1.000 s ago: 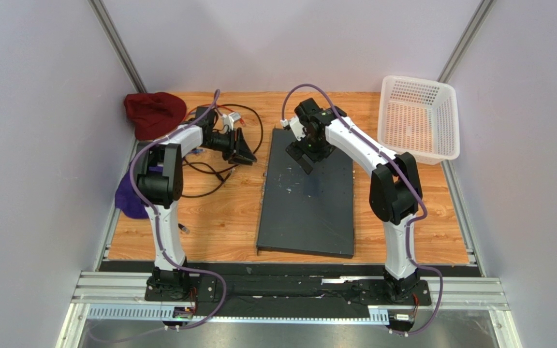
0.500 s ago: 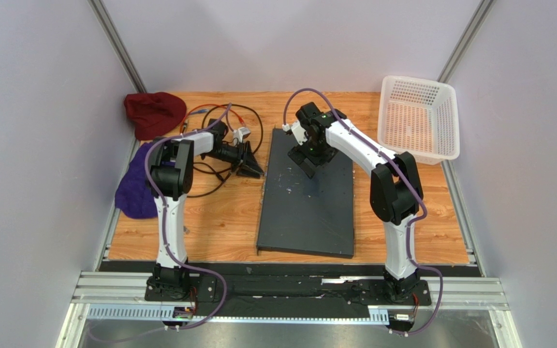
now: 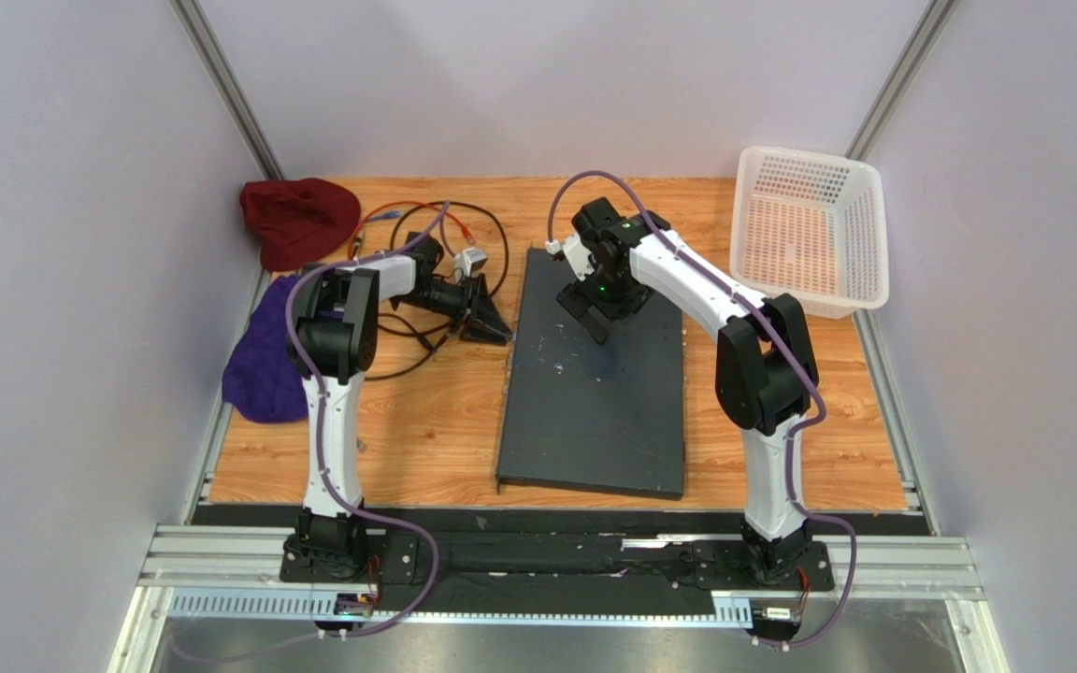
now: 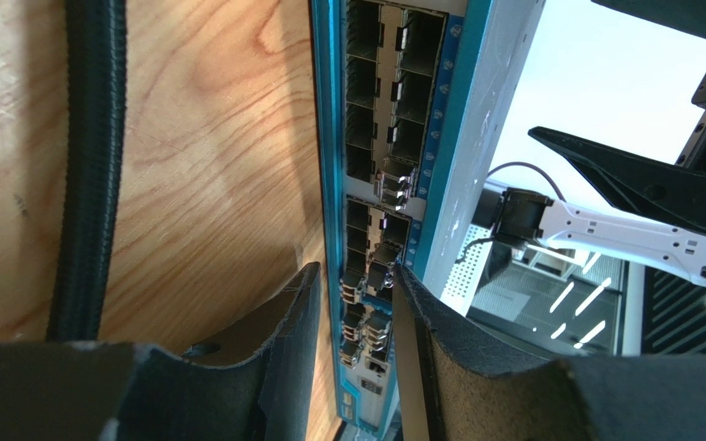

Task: Pull the plug from the switch port

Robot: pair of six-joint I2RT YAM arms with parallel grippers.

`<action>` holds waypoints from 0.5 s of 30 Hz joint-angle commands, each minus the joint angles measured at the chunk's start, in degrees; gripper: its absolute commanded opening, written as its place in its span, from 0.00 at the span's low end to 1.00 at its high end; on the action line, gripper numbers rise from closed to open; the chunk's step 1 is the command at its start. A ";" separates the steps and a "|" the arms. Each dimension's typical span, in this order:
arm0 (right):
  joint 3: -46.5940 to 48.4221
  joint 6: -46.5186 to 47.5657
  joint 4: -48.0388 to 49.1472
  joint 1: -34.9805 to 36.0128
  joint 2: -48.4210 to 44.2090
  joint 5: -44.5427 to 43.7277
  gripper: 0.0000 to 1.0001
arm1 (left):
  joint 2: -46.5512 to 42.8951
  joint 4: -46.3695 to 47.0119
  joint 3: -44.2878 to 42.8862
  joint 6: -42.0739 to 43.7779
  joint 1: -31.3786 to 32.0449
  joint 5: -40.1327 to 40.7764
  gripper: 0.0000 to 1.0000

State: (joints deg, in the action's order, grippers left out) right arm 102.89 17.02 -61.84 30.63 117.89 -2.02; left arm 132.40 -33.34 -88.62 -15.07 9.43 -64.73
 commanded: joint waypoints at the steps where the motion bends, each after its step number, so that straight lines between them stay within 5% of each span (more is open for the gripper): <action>1: 0.29 1.00 0.94 0.04 -3.54 -0.18 0.88 | 0.49 -1.20 -2.79 1.36 1.11 -0.92 0.42; 15: 0.64 1.27 0.94 -0.05 -3.19 -0.18 0.88 | 0.93 -5.58 -5.16 3.38 2.17 3.55 0.40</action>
State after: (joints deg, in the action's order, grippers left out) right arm 102.89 17.32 -61.84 30.61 117.89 -2.02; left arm 133.64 -36.29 -91.70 -14.59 10.61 -63.81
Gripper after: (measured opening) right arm 0.883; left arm 0.409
